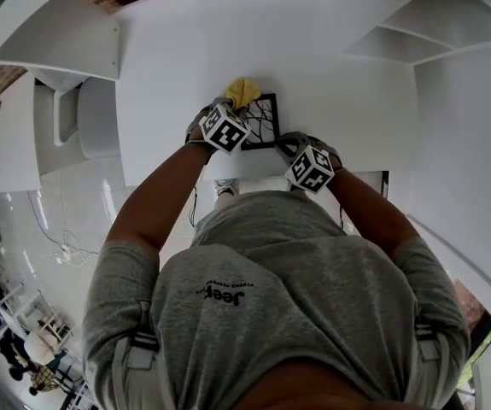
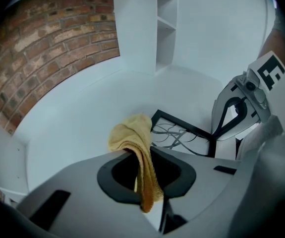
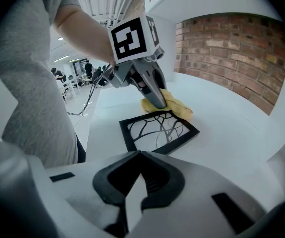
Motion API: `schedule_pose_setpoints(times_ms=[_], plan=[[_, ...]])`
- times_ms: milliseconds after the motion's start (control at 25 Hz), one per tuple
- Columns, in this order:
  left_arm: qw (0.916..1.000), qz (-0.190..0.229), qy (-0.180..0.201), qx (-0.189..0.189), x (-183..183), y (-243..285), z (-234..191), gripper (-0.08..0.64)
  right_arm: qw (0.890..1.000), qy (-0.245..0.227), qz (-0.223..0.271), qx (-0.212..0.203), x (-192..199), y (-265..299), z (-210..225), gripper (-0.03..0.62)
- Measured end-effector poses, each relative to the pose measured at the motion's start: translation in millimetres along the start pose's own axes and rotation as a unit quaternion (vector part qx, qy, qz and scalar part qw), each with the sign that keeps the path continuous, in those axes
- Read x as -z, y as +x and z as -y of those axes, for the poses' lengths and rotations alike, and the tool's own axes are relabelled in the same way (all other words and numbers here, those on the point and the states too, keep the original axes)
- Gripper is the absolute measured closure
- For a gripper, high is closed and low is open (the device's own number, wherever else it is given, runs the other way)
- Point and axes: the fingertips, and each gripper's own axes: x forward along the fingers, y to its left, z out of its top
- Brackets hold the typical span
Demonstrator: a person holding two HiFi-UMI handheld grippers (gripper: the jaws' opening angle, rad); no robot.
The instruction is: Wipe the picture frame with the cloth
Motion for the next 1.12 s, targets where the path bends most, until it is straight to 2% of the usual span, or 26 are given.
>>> schedule_pose_setpoints(times_ms=[240, 560, 680, 880, 1120], plan=[[0.9987, -0.021, 0.042, -0.021, -8.8, 2.9, -0.4, 0.495, 1.000, 0.007, 0.004, -0.002, 0.0, 0.6, 0.5, 0.588], [0.9979, -0.014, 0.051, -0.038, -14.2, -4.8, -12.3, 0.495, 1.000, 0.012, 0.010, -0.003, 0.5, 0.5, 0.9, 0.588], [0.9983, 0.001, 0.052, -0.027, -24.1, -9.8, -11.4, 0.495, 1.000, 0.009, 0.011, -0.003, 0.5, 0.3, 1.8, 0.588], [0.9980, -0.021, 0.059, -0.010, -18.9, -0.4, -5.0, 0.496, 1.000, 0.008, 0.011, -0.004, 0.3, 0.0, -0.2, 0.588], [0.9979, -0.022, 0.061, -0.008, -29.2, 1.4, 0.9, 0.495, 1.000, 0.008, 0.012, -0.006, -1.1, -0.6, 0.0, 0.588]])
